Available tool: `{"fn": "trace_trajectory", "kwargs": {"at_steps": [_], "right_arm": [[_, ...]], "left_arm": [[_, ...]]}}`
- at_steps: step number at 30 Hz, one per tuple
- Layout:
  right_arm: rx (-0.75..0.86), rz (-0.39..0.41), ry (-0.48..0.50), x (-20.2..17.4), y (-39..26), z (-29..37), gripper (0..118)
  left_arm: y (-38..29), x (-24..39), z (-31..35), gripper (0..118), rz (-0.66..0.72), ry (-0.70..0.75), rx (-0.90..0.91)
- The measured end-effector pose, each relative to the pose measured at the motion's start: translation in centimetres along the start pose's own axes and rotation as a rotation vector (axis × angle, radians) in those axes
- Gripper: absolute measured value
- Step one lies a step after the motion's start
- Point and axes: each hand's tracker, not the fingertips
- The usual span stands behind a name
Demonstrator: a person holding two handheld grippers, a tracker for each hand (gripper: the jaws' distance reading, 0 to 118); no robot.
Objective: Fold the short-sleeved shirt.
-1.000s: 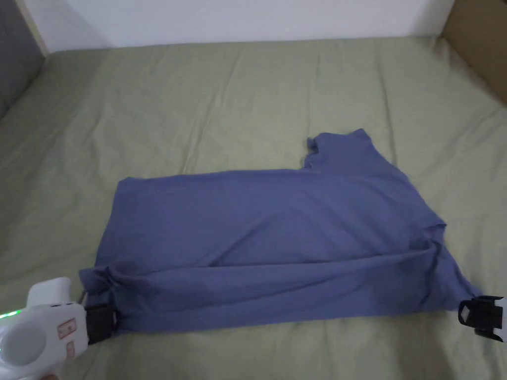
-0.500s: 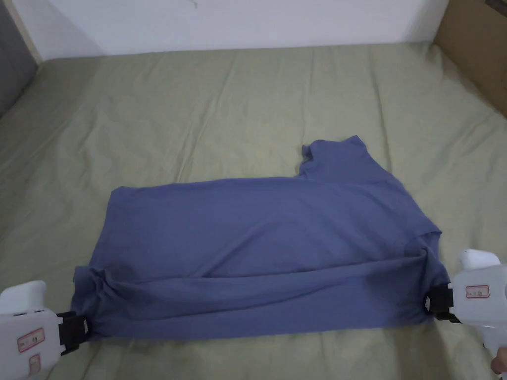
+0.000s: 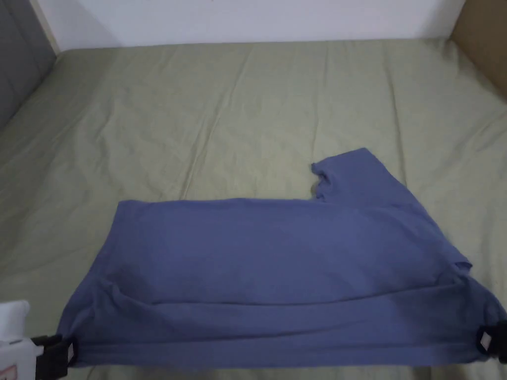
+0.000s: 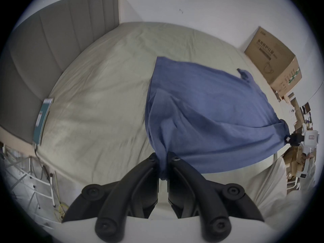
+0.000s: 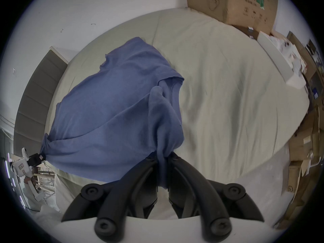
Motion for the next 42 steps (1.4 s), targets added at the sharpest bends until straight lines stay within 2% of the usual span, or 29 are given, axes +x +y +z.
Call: {"fn": "trace_trajectory", "kwargs": {"at_steps": [1, 2, 3, 4, 5, 6, 8, 11, 12, 13, 15, 16, 18, 19, 21, 23, 24, 25, 26, 27, 29, 32, 33, 35, 38, 40, 41, 42], "right_arm": [[-0.006, -0.002, -0.001, 0.2, -1.1, -0.5, 12], [-0.009, -0.009, 0.002, 0.4, -2.1, -1.2, 29], [-0.022, -0.009, 0.006, 0.6, -2.6, -1.9, 52], [-0.046, -0.022, -0.038, 0.7, -2.8, -2.3, 70], [-0.058, -0.038, -0.088, 0.9, -2.9, -2.6, 73], [-0.043, -0.055, -0.11, 1.0, -2.8, -2.1, 73], [0.039, -0.082, -0.042, 1.3, -2.2, -0.3, 73], [0.135, -0.061, -0.029, 0.6, 0.0, 2.3, 72], [0.163, -0.045, -0.029, 0.1, 0.8, 3.0, 70], [0.18, -0.02, -0.025, -0.4, 1.5, 3.6, 66], [0.189, 0.016, -0.028, -2.0, 2.7, 4.0, 27], [0.196, 0.02, -0.033, -2.6, 3.1, 3.9, 10], [0.177, 0.037, -0.016, -3.5, 4.0, 3.0, 2], [0.17, 0.047, -0.003, -3.9, 4.2, 2.4, 1], [0.128, 0.08, 0.002, -4.7, 4.9, 0.9, 0], [0.146, 0.077, 0.012, -5.1, 6.3, -0.2, 0], [0.174, 0.051, 0.06, -5.0, 7.5, -0.8, 8], [0.19, 0.038, 0.104, -4.7, 8.7, -1.3, 32], [0.189, 0.014, 0.127, -4.7, 10.3, -1.7, 80], [0.166, 0.001, 0.116, -4.8, 12.2, -2.4, 98], [0.167, 0.004, 0.102, -4.7, 15.8, -4.2, 99], [0.177, 0.066, -0.017, -5.2, 21.1, -8.0, 99], [0.143, 0.108, -0.03, -5.2, 22.6, -9.8, 99], [0.047, 0.098, -0.095, -5.4, 24.5, -12.6, 99], [-0.019, 0.102, -0.089, -5.1, 25.7, -15.8, 99], [-0.038, 0.101, -0.105, -5.3, 25.8, -17.0, 92], [-0.06, 0.1, -0.127, -5.4, 25.6, -17.5, 88], [-0.046, 0.122, -0.133, -5.8, 25.5, -17.2, 86]], "left_arm": [[-0.9, -0.1, -0.3, 8, -0.002, 0.004, -0.007], [-1.7, -0.3, -0.9, 19, -0.006, -0.003, -0.016], [-2.4, -0.6, -1.6, 44, -0.002, -0.01, -0.019], [-2.5, -0.9, -2.3, 71, 0.004, -0.01, -0.039], [-2.6, -0.9, -2.5, 88, 0.004, 0.021, -0.078], [-2.6, -1.1, -2.2, 89, 0.009, 0.017, -0.054], [-2.0, -1.4, -0.8, 88, 0.046, -0.025, 0.024], [0.1, -1.2, 0.9, 88, 0.078, -0.022, 0.06], [1.0, -1.0, 1.6, 86, 0.07, -0.031, 0.085], [1.7, -0.9, 2.1, 78, 0.054, -0.041, 0.116], [0.0, -1.2, 0.5, 22, 0.011, -0.036, 0.147], [1.6, -0.7, 0.8, 1, 0.008, -0.031, 0.146], [1.3, -1.2, -0.4, 1, 0.01, -0.038, 0.143], [1.1, -1.7, -1.2, 0, 0.014, -0.058, 0.128], [3.4, 1.3, -2.4, 0, 0.034, -0.062, 0.122], [4.5, 0.8, -3.6, 0, 0.023, -0.078, 0.1], [4.8, 2.7, -2.5, 0, 0.005, -0.073, 0.097], [5.5, 2.4, -2.8, 0, -0.004, -0.07, 0.101], [6.4, 1.8, -3.2, 0, -0.006, -0.076, 0.099], [7.0, 2.4, -3.2, 0, -0.01, -0.085, 0.094], [7.5, 4.0, -3.1, 0, -0.009, -0.097, 0.101], [8.8, 4.4, -4.1, 0, -0.013, -0.104, 0.1], [9.3, 4.3, -4.5, 0, -0.014, -0.101, 0.094], [10.0, 4.1, -5.1, 0, -0.013, -0.101, 0.087], [10.2, 2.8, -6.8, 0, -0.001, -0.107, 0.063], [10.3, 3.0, -7.3, 0, 0.005, -0.094, 0.043], [10.5, 2.8, -7.4, 4, 0.009, -0.083, 0.038], [10.9, 2.4, -7.7, 15, 0.004, -0.087, 0.036]]}}
